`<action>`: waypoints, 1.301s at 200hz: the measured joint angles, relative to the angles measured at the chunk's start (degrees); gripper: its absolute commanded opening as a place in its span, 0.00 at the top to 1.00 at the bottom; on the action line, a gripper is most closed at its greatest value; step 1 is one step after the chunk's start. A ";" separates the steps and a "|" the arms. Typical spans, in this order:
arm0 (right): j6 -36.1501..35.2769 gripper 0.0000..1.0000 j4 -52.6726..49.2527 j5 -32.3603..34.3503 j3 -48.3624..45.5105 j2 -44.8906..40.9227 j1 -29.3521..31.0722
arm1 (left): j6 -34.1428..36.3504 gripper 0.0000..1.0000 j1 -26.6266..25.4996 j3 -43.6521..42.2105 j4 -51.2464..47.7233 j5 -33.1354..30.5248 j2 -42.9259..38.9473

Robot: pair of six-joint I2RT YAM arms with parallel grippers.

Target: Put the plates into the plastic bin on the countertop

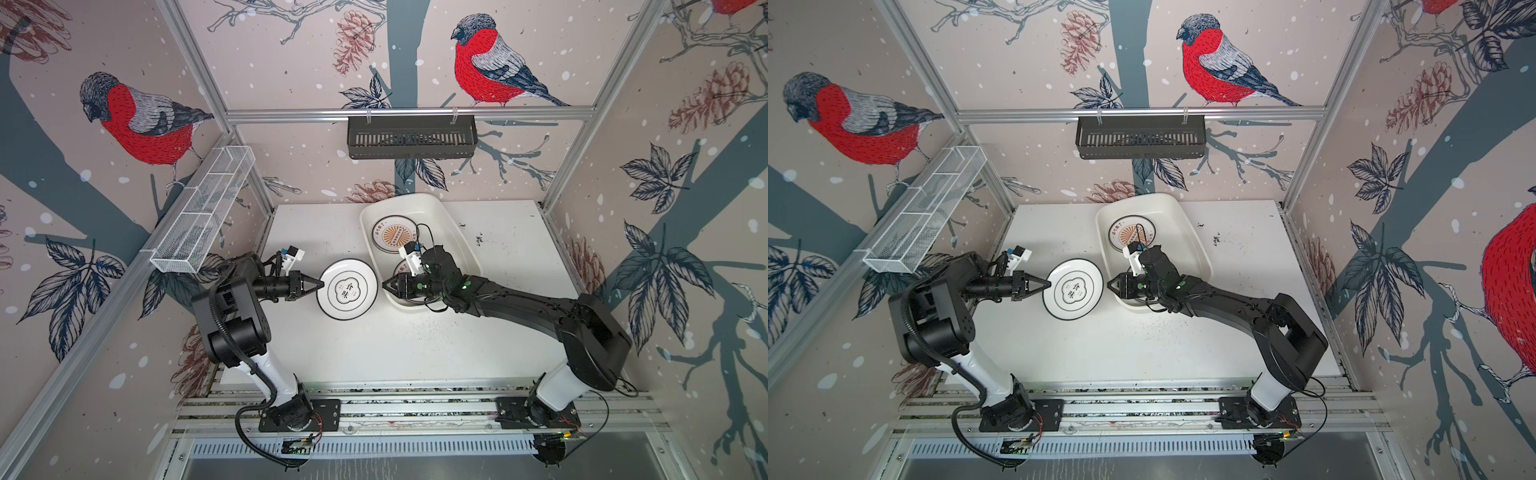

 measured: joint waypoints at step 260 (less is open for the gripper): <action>2.73 0.93 7.72 -3.91 0.33 3.04 0.33 | -1.44 1.00 -3.13 -1.22 1.90 -0.20 -8.96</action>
